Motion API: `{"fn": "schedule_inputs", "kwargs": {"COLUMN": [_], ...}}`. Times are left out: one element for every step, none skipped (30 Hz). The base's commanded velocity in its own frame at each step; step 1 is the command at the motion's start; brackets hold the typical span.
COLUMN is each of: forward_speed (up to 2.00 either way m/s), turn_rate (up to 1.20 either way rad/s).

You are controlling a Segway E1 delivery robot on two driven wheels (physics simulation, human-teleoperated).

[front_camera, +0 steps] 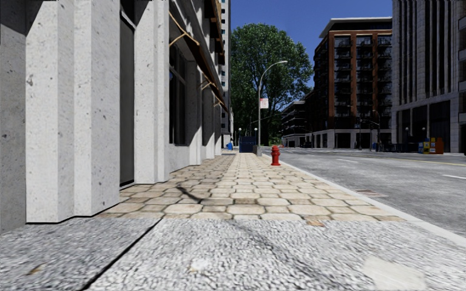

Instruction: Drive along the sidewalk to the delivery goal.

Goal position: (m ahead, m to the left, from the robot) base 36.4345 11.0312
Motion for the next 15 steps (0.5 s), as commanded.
{"fn": "schedule_inputs", "kwargs": {"forward_speed": [2.0, 2.0, 2.0, 2.0, 2.0, 2.0, 2.0, 2.0, 2.0, 2.0, 2.0, 2.0, 2.0, 2.0, 2.0], "turn_rate": [0.0, 0.0, 0.0, 0.0, 0.0, 0.0, 0.0, 0.0, 0.0, 0.0, 0.0, 0.0, 0.0, 0.0, 0.0]}}
